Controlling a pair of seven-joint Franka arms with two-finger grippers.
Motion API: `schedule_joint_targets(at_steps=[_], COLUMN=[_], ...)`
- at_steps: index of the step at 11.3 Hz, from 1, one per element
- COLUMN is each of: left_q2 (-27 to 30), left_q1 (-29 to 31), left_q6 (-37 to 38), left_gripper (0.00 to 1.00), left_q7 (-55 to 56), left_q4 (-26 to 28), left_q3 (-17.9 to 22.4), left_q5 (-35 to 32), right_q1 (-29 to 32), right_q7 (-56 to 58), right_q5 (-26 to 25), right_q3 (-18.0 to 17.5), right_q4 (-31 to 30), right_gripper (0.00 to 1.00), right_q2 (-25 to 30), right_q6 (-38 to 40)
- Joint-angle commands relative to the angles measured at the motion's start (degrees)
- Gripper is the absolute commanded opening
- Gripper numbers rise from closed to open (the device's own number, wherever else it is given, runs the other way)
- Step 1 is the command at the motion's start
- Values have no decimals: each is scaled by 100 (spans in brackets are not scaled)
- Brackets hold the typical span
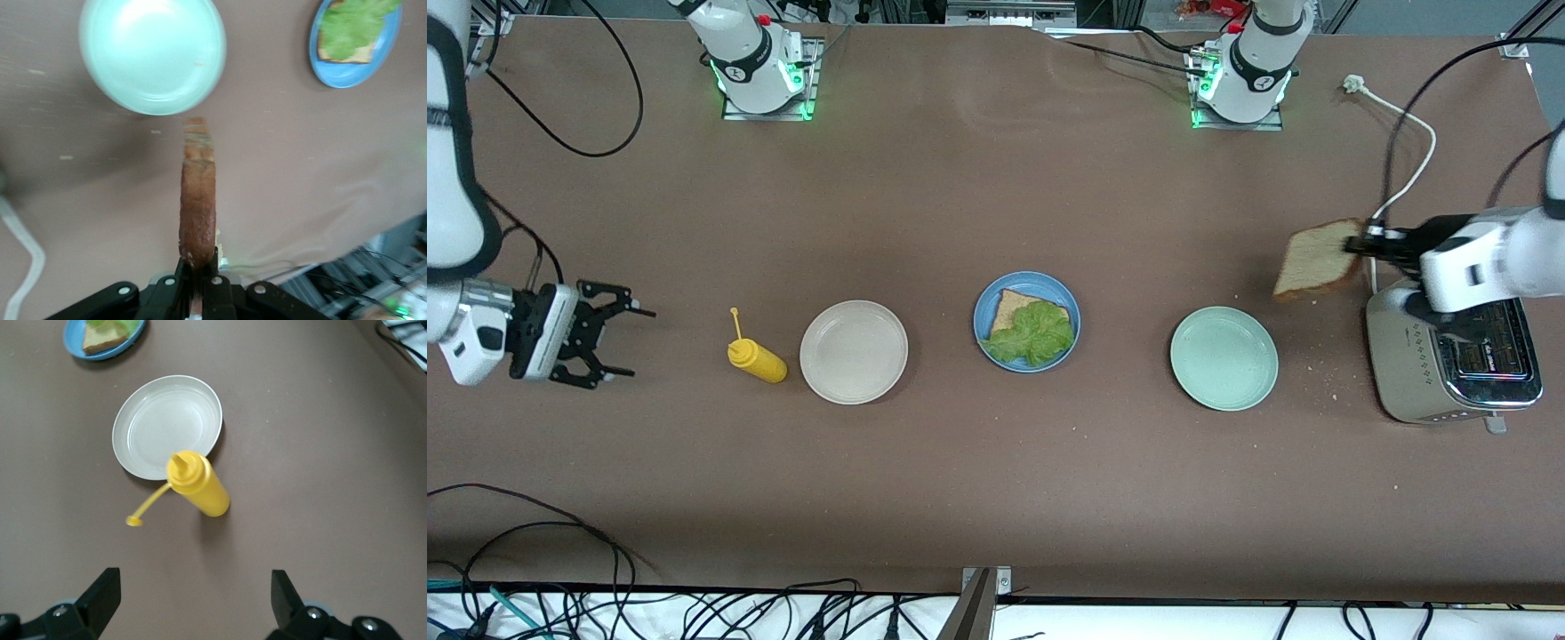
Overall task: Make sandwich in blue plate with both arms
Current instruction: 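Carry the bread slice with the left gripper onto the lettuce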
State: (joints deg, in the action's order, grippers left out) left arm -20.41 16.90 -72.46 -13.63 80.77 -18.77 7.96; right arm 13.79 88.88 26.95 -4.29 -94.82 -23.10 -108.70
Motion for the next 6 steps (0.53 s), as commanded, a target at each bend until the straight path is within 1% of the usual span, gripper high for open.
schedule_joint_targets(at_steps=[1,2,3,4,5,6], left_q2=[-524,-830,-1129,-1410,-1587,-1711], left_q1=[-782,-959,-1135,-1372,-1687,-2021], left_q6=[83,-74,-345,-565,-907,-1371], left_gripper=[0,0,0,0,0,0], left_q7=[1176,1178,1109,1099,1099,1108], left_q4=[-44,-70,-71,-79,-79,-79], left_q3=[14,14,14,5,5,5], left_q5=[1248,1617,1995,2199,2366,2481], right_q1=[-586,-805,-920,-1000,-1035,-1097], right_q7=[-3034,-4036,-4794,-5524,-6253,-6809], right_q5=[-1127,-1470,-1621,-1649,-1797,-1947], right_q3=[113,113,113,113,104,113], right_q4=[-1063,-1247,-1362,-1363,-1355,-1337], right_gripper=[100,100,100,100,100,100], right_q2=[1577,1946,2202,2344,2458,2538], right_q6=[-169,-143,5,277,436,568])
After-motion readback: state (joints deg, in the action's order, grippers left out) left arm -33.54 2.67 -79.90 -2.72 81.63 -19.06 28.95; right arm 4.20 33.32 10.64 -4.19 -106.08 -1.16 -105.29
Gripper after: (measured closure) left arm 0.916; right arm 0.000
